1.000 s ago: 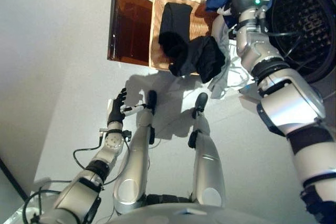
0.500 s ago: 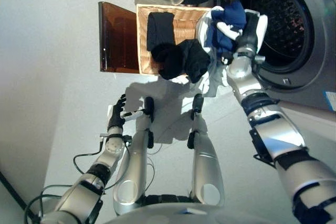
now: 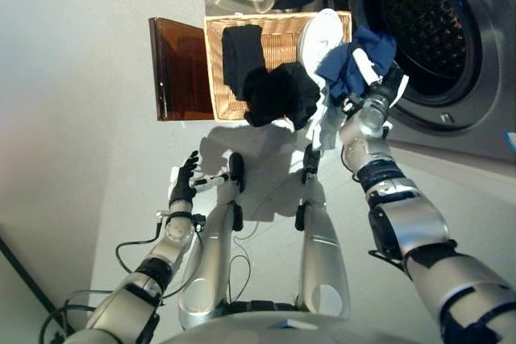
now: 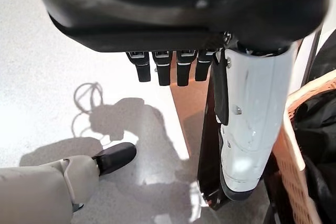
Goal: Pick up the clothes and place them into the washing machine
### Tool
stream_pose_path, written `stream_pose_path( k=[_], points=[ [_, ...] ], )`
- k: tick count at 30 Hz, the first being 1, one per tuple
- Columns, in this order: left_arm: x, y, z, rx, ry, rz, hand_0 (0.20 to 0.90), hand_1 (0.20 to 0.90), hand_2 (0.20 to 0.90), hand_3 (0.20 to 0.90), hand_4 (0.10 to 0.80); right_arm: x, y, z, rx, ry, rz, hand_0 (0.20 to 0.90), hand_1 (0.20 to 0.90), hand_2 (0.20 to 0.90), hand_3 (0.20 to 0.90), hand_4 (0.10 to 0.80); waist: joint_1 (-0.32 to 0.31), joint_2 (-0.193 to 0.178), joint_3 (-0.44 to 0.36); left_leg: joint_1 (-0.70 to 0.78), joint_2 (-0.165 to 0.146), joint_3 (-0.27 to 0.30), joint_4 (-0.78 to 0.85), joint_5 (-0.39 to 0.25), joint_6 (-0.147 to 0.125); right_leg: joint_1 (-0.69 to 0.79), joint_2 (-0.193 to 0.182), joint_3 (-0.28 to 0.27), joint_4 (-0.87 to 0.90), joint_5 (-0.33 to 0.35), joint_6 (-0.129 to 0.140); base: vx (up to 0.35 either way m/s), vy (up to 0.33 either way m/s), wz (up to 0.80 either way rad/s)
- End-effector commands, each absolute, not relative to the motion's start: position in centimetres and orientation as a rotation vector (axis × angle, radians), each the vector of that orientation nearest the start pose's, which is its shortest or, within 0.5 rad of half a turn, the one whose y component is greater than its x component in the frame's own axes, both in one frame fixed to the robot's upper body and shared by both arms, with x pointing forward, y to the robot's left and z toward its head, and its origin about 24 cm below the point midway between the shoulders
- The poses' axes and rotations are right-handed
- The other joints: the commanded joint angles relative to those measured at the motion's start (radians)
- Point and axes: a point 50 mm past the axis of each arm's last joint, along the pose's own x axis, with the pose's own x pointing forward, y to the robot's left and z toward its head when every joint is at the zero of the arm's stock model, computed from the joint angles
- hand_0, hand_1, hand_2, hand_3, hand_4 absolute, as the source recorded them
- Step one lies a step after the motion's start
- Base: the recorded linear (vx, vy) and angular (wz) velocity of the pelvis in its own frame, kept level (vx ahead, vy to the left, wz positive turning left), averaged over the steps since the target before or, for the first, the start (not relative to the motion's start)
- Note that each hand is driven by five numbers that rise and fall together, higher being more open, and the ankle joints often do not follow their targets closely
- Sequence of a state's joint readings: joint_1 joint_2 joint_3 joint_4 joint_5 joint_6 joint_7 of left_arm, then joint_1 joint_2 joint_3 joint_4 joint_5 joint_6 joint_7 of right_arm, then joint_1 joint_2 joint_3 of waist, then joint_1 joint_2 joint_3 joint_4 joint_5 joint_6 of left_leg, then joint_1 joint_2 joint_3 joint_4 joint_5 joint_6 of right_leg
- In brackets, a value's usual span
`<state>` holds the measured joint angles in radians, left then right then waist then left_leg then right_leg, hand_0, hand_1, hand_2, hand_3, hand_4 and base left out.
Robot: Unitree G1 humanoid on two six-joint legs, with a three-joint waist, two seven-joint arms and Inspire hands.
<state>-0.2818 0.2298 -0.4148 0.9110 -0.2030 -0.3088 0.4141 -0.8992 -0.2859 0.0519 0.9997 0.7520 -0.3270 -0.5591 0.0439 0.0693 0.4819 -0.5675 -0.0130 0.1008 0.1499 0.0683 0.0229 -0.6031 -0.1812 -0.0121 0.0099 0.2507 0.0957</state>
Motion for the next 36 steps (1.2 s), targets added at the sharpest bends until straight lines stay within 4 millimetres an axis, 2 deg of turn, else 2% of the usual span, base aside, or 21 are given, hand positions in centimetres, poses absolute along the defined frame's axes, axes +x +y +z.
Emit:
stream_pose_path(
  k=[1,6,13,15,19,20,21,29,36],
  points=[
    [24.4,16.1,-7.0,0.280,0.339,0.122,0.900,0.900,0.900,0.900,0.800,38.9,-24.1,17.5,0.609,-0.355,-0.657,0.200,0.200,0.200,0.200,0.300,0.010,0.076,-0.041,0.034,0.029,-0.027,-0.111,0.036,-0.094,0.031,-0.001,-0.023,0.113,-0.148,0.030,0.000,0.000,0.00],
    [24.1,15.8,-7.4,0.272,0.359,0.105,0.900,0.900,0.900,0.900,0.800,38.9,-25.3,19.9,0.746,-0.436,-0.681,0.200,0.200,0.200,0.200,0.300,0.017,0.086,-0.057,0.038,0.027,-0.027,-0.114,0.032,-0.093,0.028,-0.001,-0.019,0.115,-0.151,0.030,0.004,0.002,-0.01],
    [23.9,15.7,-7.8,0.256,0.388,0.101,0.900,0.900,0.900,0.900,0.800,38.6,-26.6,24.6,0.930,-0.597,-0.685,0.200,0.200,0.200,0.200,0.300,0.023,0.093,-0.070,0.046,0.027,-0.025,-0.123,0.030,-0.094,0.029,0.001,-0.015,0.117,-0.158,0.029,0.011,0.003,-0.01],
    [23.8,15.8,-8.0,0.250,0.399,0.102,0.900,0.900,0.900,0.900,0.800,38.2,-27.6,26.3,0.940,-0.644,-0.703,0.200,0.200,0.200,0.200,0.300,0.027,0.097,-0.079,0.048,0.026,-0.024,-0.128,0.031,-0.095,0.028,0.001,-0.014,0.115,-0.158,0.030,0.025,-0.002,0.04],
    [23.6,16.0,-8.2,0.257,0.411,0.103,0.900,0.900,0.900,0.900,0.800,37.8,-28.9,28.1,0.928,-0.686,-0.724,0.200,0.200,0.200,0.200,0.300,0.033,0.101,-0.085,0.051,0.025,-0.027,-0.135,0.033,-0.096,0.030,0.001,-0.015,0.114,-0.160,0.031,0.017,-0.003,0.02],
    [23.5,16.1,-8.3,0.257,0.415,0.100,0.900,0.900,0.900,0.900,0.800,37.5,-29.7,29.3,0.928,-0.711,-0.735,0.200,0.200,0.200,0.200,0.300,0.036,0.102,-0.089,0.054,0.025,-0.027,-0.140,0.034,-0.097,0.031,0.000,-0.015,0.113,-0.161,0.032,0.034,-0.012,0.03],
    [23.5,16.0,-8.3,0.255,0.414,0.099,0.900,0.900,0.900,0.900,0.800,37.4,-29.7,29.3,0.928,-0.713,-0.735,0.200,0.200,0.200,0.200,0.300,0.037,0.103,-0.088,0.054,0.025,-0.027,-0.140,0.034,-0.097,0.031,0.001,-0.015,0.113,-0.161,0.032,0.036,-0.012,0.03],
    [23.7,15.9,-7.9,0.236,0.392,0.078,0.900,0.900,0.900,0.900,0.800,35.8,-32.0,34.3,0.895,-0.806,-0.765,0.200,0.200,0.200,0.200,0.300,0.056,0.116,-0.089,0.058,0.026,-0.028,-0.157,0.044,-0.102,0.025,0.002,-0.013,0.119,-0.169,0.035,0.034,-0.009,0.03],
    [24.0,15.4,-7.5,0.218,0.374,0.063,0.900,0.900,0.900,0.900,0.800,35.2,-32.7,35.6,0.970,-0.835,-0.773,0.200,0.200,0.200,0.200,0.300,0.065,0.131,-0.087,0.059,0.026,-0.028,-0.177,0.053,-0.106,0.015,0.005,-0.009,0.123,-0.176,0.034,0.029,-0.003,0.02]
  ],
)
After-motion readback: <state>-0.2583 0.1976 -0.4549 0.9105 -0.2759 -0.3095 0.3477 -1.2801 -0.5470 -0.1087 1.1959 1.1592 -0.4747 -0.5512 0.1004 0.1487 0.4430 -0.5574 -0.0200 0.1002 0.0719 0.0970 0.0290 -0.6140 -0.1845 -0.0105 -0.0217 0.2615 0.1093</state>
